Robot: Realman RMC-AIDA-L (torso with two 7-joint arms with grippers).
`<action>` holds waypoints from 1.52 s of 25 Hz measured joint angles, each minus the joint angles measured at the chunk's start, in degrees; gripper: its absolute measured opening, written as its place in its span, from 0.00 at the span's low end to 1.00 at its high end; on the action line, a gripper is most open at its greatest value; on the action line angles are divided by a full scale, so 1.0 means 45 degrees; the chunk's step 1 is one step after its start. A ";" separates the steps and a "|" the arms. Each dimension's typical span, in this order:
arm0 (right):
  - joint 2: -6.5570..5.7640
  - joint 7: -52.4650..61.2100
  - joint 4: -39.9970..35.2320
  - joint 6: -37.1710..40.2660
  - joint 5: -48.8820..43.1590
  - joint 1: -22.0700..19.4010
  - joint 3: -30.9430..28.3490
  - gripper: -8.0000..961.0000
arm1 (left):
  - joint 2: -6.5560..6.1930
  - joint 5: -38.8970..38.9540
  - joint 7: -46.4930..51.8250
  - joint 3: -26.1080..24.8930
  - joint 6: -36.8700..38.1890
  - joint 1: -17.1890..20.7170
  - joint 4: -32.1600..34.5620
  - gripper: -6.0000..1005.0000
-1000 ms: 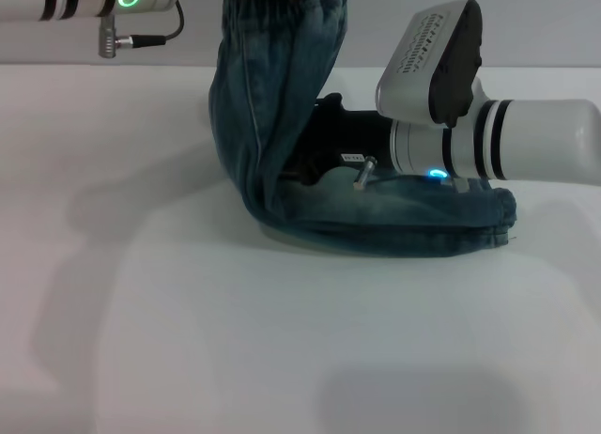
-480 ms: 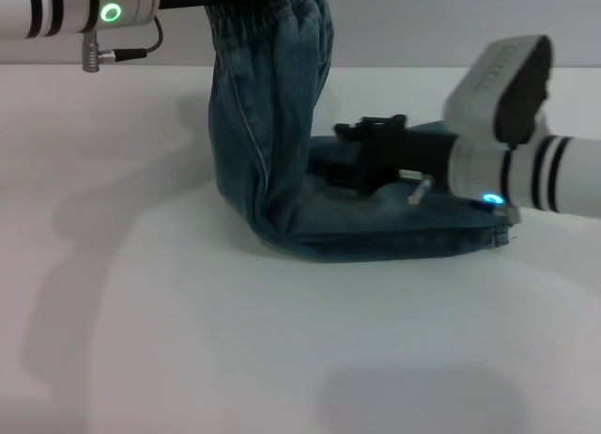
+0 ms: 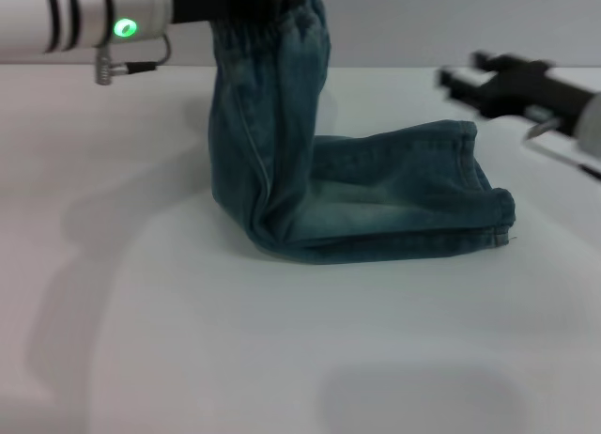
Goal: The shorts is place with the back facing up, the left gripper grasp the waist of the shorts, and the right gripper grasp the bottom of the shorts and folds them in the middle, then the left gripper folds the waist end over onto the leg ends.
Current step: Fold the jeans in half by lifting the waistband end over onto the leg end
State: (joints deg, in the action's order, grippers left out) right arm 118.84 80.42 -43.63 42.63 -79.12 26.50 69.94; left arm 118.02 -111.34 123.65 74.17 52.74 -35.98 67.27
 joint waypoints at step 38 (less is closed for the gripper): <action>-0.0060 -0.1566 0.1129 0.0136 0.0005 0.0236 -0.5489 0.60 | 0.0118 0.1648 0.0988 0.3730 -0.2465 -0.0617 -0.0366 0.50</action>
State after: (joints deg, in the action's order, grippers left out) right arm 118.57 73.38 -38.55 43.24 -79.10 27.56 45.24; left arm 118.55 -103.93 128.09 90.96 41.65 -38.76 65.62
